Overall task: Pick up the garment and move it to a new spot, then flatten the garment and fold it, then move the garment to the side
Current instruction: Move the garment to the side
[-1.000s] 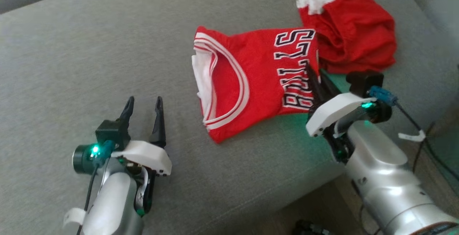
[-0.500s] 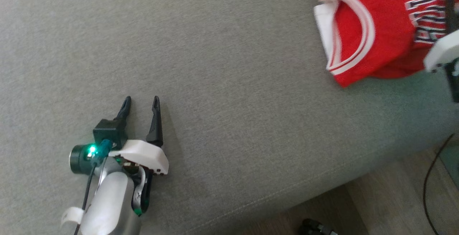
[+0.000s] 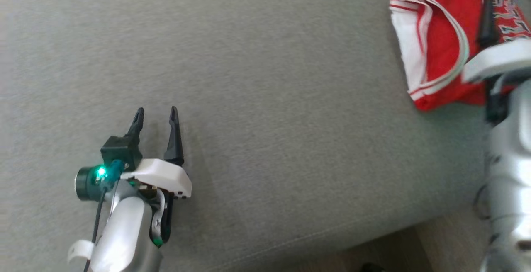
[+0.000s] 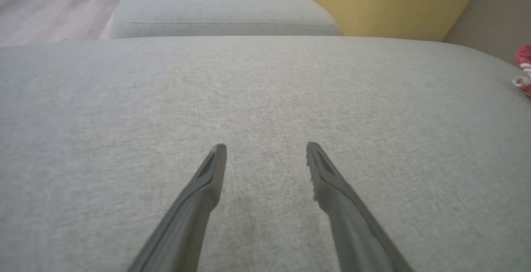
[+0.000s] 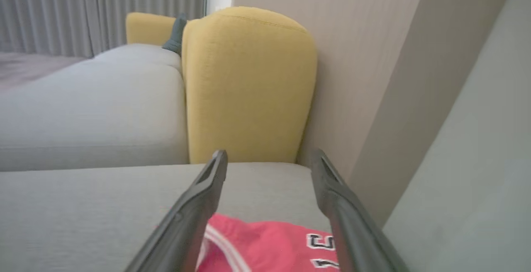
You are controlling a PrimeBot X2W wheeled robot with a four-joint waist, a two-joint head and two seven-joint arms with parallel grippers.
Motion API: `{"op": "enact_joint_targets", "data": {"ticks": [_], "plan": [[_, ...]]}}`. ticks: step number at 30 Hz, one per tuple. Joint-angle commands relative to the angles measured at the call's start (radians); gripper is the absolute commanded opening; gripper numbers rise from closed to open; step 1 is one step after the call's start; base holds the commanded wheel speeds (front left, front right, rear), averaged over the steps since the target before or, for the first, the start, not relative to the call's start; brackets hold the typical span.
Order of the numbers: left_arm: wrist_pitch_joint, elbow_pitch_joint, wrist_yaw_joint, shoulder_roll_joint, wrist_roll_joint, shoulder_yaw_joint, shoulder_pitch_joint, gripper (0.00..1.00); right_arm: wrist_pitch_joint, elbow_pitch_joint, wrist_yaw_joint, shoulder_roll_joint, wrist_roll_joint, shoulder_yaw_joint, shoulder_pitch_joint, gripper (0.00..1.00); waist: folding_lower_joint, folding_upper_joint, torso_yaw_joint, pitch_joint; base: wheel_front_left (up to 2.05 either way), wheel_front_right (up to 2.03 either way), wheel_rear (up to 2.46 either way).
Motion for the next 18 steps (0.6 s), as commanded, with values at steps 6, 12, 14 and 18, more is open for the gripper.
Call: {"op": "enact_joint_targets", "data": {"ticks": [6,12,14,18], "plan": [[-0.012,-0.048,0.023,0.009,-0.027,0.042,0.026,1.0,-0.009,-0.115,0.007,0.087,0.091,0.07,0.157,1.0,0.0,0.0,0.138,-0.076,0.0,0.0,0.0],[-0.012,-0.052,0.036,0.009,-0.043,0.052,0.07,1.0,-0.009,-0.101,0.007,0.105,0.123,0.161,0.263,1.0,0.0,0.0,0.224,-0.123,0.0,0.0,0.0],[-0.012,-0.049,0.042,0.009,-0.052,0.054,0.089,1.0,-0.009,-0.095,0.007,0.106,0.153,0.183,0.299,1.0,0.0,0.0,0.254,-0.141,0.0,0.0,0.0],[-0.012,-0.05,0.05,0.009,-0.061,0.058,0.12,1.0,-0.009,-0.094,0.007,0.107,0.218,0.244,0.35,1.0,0.0,0.0,0.297,-0.166,0.0,0.0,0.0]]}}
